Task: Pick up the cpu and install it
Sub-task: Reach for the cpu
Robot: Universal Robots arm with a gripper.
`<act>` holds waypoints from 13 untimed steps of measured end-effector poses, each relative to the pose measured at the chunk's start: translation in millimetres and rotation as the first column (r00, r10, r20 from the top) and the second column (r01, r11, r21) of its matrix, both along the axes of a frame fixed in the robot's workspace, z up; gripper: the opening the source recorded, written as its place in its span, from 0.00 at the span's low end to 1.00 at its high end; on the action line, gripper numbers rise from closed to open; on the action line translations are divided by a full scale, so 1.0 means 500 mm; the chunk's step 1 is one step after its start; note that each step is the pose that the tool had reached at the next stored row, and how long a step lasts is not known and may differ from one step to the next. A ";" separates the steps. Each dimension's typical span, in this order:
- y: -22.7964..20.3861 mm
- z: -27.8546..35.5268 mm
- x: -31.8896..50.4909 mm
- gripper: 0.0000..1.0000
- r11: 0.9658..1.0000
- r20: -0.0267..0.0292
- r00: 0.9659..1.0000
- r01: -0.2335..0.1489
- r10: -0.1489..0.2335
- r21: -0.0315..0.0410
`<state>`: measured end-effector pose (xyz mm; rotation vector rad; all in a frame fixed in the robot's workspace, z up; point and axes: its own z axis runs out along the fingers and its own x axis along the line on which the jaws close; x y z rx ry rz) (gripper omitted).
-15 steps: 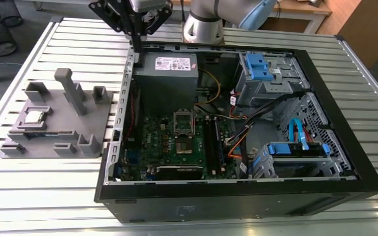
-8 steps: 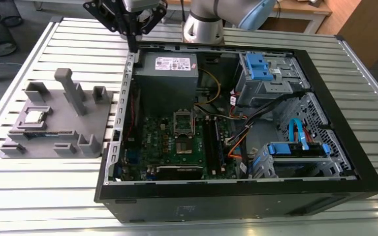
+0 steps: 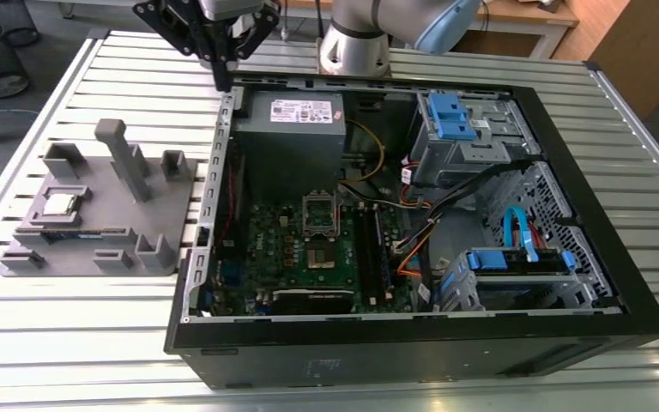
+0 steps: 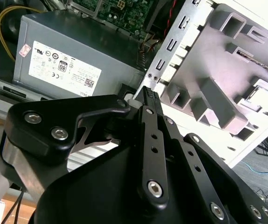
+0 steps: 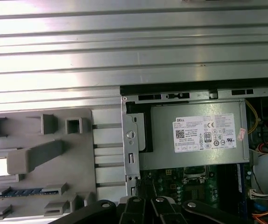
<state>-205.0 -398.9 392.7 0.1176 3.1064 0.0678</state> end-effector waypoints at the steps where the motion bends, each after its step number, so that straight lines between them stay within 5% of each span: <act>1: 0.0000 0.000 -0.002 0.11 1.000 0.000 1.000 0.000 0.000 0.000; 13: 0.0000 0.000 -0.027 0.11 1.000 0.003 1.000 0.000 0.000 0.000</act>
